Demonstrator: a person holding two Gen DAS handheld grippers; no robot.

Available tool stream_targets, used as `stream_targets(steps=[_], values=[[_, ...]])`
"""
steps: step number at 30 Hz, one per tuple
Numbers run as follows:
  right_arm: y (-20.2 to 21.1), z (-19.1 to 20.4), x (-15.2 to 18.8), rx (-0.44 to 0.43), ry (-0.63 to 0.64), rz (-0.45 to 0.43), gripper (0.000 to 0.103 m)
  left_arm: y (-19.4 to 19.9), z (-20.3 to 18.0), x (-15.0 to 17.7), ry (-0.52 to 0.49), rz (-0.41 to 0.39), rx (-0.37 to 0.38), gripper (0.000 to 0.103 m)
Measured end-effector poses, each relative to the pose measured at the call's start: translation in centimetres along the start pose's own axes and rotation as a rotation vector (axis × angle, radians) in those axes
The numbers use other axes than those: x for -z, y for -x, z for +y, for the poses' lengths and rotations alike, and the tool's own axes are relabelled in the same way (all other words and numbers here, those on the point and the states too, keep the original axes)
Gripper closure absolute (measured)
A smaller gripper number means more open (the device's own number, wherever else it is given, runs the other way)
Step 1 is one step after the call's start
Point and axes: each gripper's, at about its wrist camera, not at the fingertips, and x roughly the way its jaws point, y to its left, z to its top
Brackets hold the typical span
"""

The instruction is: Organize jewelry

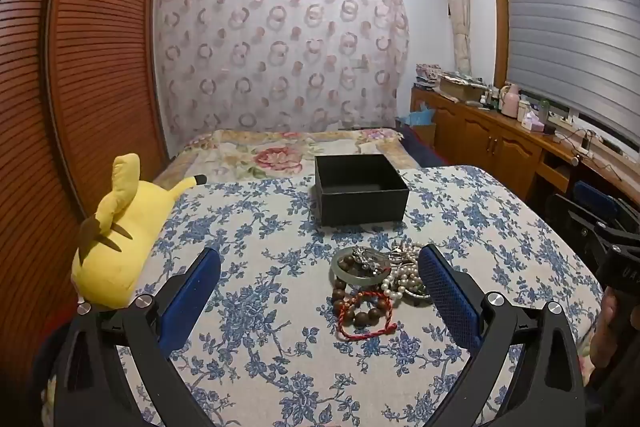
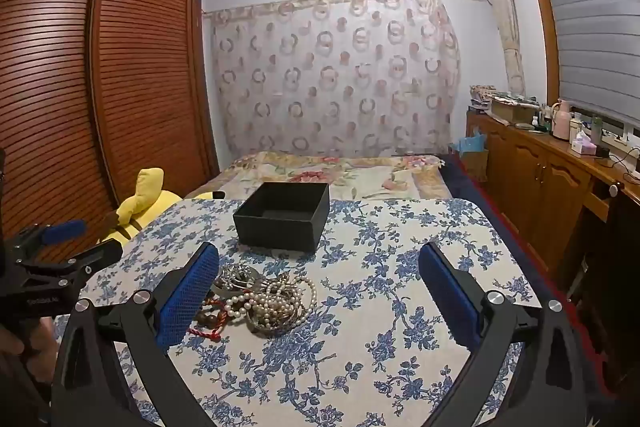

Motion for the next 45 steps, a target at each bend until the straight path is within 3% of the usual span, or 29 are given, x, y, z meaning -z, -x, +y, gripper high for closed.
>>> stream_targets(steps=[45], values=[[-0.78, -0.06, 0.57, -0.005, -0.007, 0.014, 0.002, 0.03, -0.22, -0.14, 0.000, -0.017, -0.008, 0.008]])
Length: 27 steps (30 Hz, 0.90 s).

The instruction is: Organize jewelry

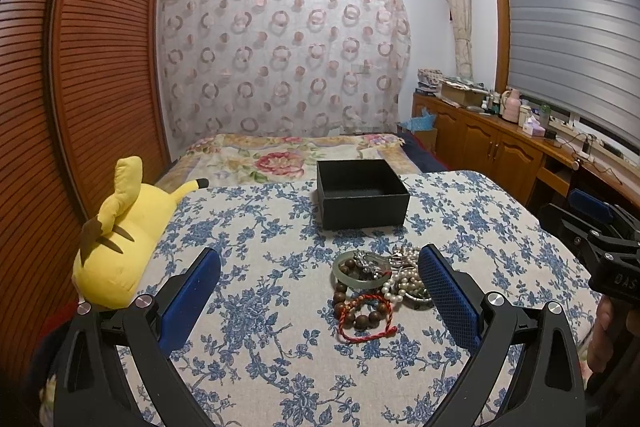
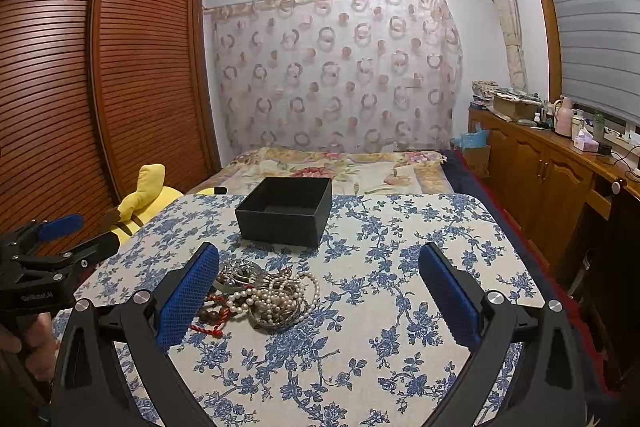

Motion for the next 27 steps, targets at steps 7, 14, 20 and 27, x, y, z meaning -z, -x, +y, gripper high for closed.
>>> stream_targets(steps=[7, 14, 20, 27], values=[[-0.03, -0.03, 0.05, 0.000, -0.001, 0.000, 0.002, 0.00, -0.01, 0.00, -0.001, -0.001, 0.000, 0.008], [-0.01, -0.01, 0.01, 0.000, 0.000, 0.000, 0.002, 0.03, 0.00, 0.03, 0.000, -0.002, 0.000, 0.007], [0.01, -0.02, 0.00, 0.000, 0.000, -0.001, 0.002, 0.02, 0.00, 0.01, 0.001, -0.003, 0.000, 0.008], [-0.01, 0.00, 0.00, -0.001, 0.000, 0.000, 0.002, 0.42, -0.28, -0.27, 0.000, -0.005, 0.000, 0.008]])
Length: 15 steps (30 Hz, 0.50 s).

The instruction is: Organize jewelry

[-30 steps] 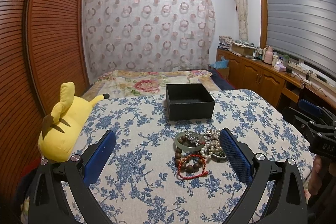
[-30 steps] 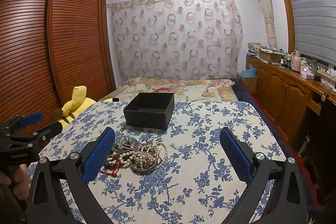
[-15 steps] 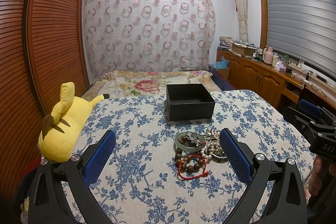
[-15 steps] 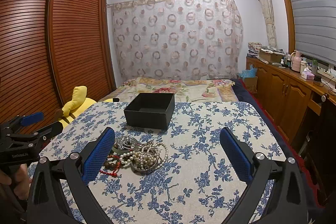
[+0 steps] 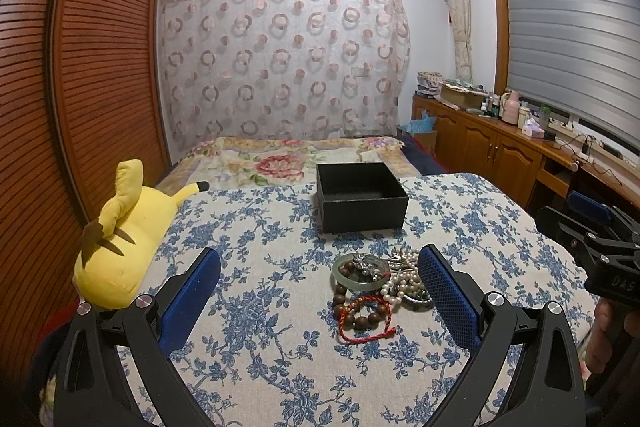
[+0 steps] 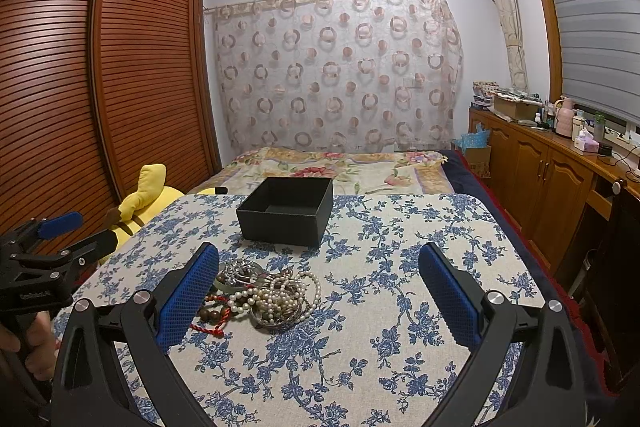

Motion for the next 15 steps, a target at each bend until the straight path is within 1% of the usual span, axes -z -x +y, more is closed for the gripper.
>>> stream_targets(steps=[15], values=[[-0.15, 0.17, 0.27, 0.001, -0.001, -0.001, 0.002, 0.19, 0.20, -0.27, -0.001, -0.004, 0.000, 0.008]])
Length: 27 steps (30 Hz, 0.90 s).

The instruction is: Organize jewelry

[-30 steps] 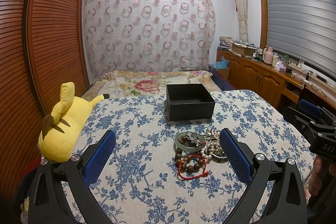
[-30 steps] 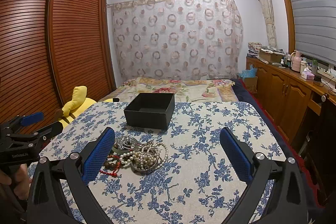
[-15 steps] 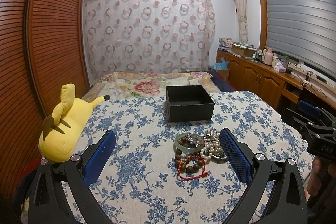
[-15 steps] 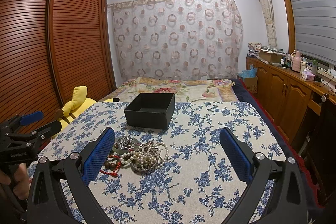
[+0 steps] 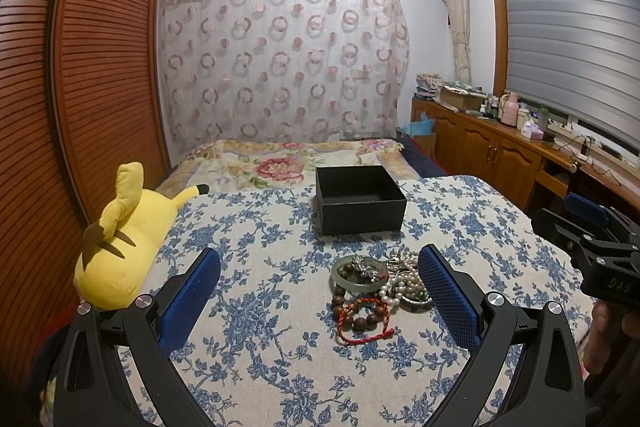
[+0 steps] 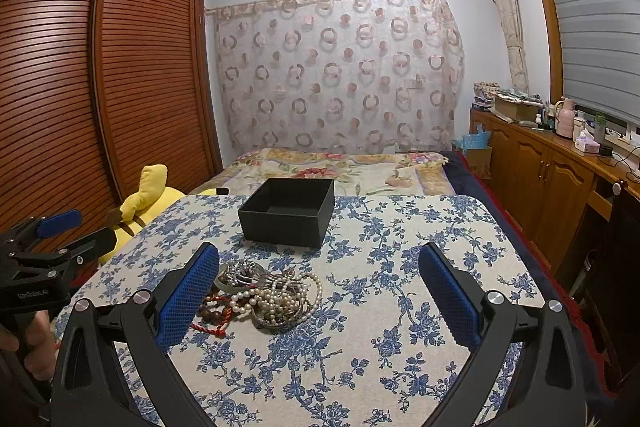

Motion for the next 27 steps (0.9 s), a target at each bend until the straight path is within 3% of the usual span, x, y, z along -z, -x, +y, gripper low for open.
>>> stream_targets(steps=[13, 20, 27], values=[[0.0, 0.2, 0.1, -0.001, 0.001, 0.005, 0.002, 0.4, 0.1, -1.3, 0.000, 0.012, 0.007, 0.008], [-1.5, 1.4, 0.7, -0.027, 0.020, 0.038, 0.002, -1.6, 0.8, 0.4, 0.005, 0.053, 0.022, 0.008], [-3.7, 1.2, 1.7, -0.079, 0.051, 0.106, 0.022, -2.9, 1.3, 1.4, 0.011, 0.081, 0.048, 0.008]])
